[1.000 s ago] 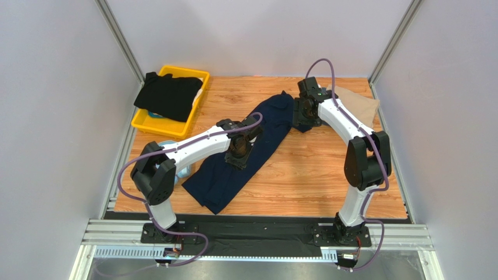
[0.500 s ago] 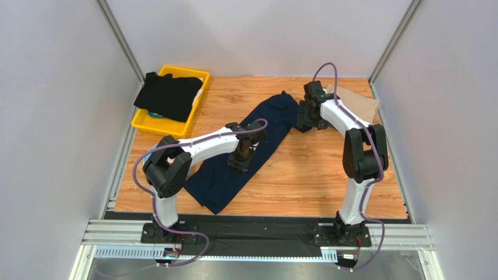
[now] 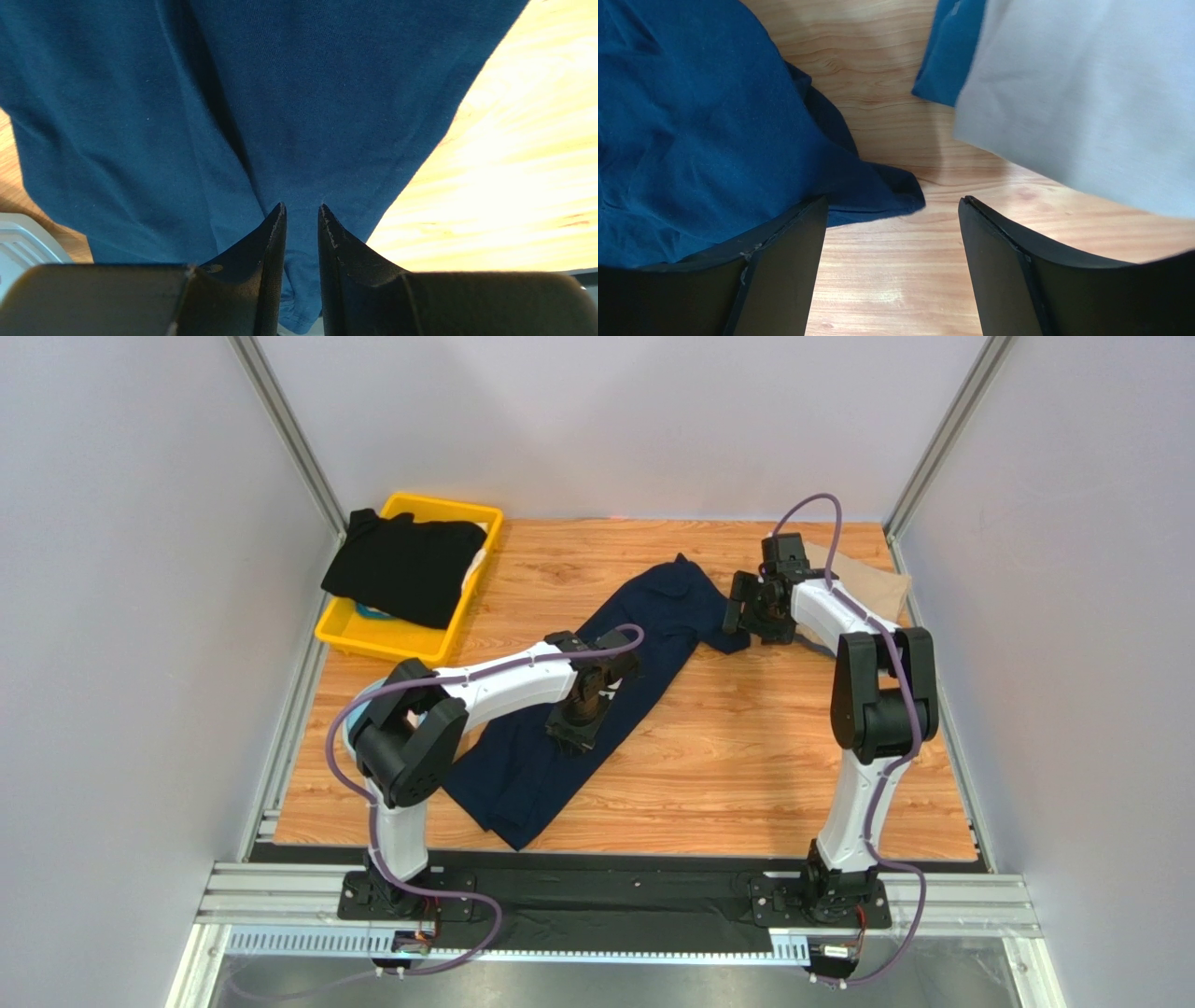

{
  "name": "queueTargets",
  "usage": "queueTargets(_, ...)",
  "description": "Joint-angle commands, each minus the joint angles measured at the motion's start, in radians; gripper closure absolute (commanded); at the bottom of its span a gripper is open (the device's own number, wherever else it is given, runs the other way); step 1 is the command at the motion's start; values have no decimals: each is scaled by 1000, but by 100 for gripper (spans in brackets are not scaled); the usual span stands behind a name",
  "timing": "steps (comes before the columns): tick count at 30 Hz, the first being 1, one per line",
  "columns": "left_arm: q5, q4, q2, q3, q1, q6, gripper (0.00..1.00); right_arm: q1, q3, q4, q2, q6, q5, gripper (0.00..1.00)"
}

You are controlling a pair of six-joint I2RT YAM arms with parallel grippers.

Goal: Fold and stack the t-shirts

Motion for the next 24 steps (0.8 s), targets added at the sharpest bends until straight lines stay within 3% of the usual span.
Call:
queueTargets(1,7,12,22,4,2,22,70,0,-5,73,27,-11,-140,26)
queueTargets(6,12,15,39,4,3,28,70,2,-2,77,39,-19,-231,28)
queueTargets(9,10,18,48,4,3,31,71,2,-8,82,31,-8,-234,42)
queueTargets(10,10,17,49,1,3,29,71,2,-9,82,24,-8,-231,54)
queueTargets(15,52,20,86,-5,3,40,71,6,14,30,7,0,-209,90)
queueTargets(24,125,35,149,-54,3,10,71,31,174,-67,33,-22,-145,100)
